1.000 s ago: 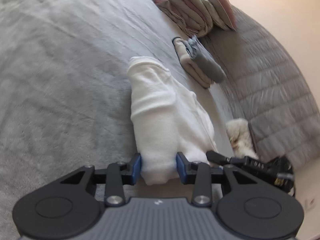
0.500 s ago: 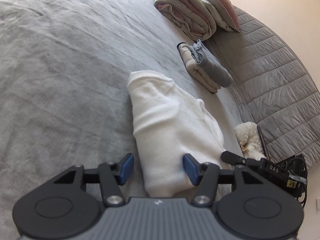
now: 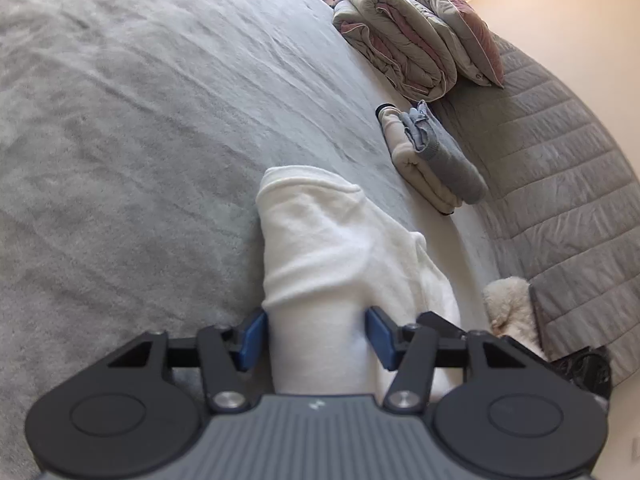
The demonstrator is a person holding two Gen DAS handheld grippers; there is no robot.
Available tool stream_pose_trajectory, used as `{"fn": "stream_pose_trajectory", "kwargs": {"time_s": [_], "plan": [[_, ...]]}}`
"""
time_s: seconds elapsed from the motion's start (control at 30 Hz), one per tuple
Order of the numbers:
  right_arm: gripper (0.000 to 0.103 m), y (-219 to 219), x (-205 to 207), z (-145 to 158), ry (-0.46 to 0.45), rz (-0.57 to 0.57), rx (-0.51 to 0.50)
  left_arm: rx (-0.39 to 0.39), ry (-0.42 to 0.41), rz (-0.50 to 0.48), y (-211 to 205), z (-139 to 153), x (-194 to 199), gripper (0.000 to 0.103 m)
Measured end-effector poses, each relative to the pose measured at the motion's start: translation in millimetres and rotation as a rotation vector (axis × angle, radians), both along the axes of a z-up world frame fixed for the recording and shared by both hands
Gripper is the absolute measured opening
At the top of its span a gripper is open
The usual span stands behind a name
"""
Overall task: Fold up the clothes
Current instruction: 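Grasp the folded sweatshirt with both grippers and lift it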
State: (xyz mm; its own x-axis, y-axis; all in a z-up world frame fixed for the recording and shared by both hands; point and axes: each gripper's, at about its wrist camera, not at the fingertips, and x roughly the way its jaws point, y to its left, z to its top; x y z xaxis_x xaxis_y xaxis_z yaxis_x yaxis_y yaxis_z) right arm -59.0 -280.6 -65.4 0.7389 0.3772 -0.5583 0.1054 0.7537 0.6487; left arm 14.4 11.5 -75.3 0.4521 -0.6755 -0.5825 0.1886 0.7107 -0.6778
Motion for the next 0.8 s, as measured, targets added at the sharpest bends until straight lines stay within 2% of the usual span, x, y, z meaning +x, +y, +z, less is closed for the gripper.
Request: {"fn": "stream_pose_trajectory", "kwargs": {"time_s": [0.1, 0.27, 0.47, 0.8], "plan": [[0.046, 2.1, -1.2, 4.2, -0.007, -0.014, 0.001, 0.027, -0.027, -0.010, -1.9, 7.8, -3.1, 0.040], [0.043, -0.6, 2.5, 15.2, -0.014, -0.025, 0.017, 0.074, -0.082, -0.029, -9.9, 28.5, -3.7, 0.036], [0.043, -23.4, 16.0, 37.0, -0.040, -0.033, 0.084, 0.037, -0.089, -0.018, -22.5, 52.8, 10.1, 0.035], [0.043, -92.2, 55.7, 89.1, -0.135, -0.069, 0.104, 0.043, -0.183, -0.053, -96.3, 119.9, 61.1, 0.035]]}}
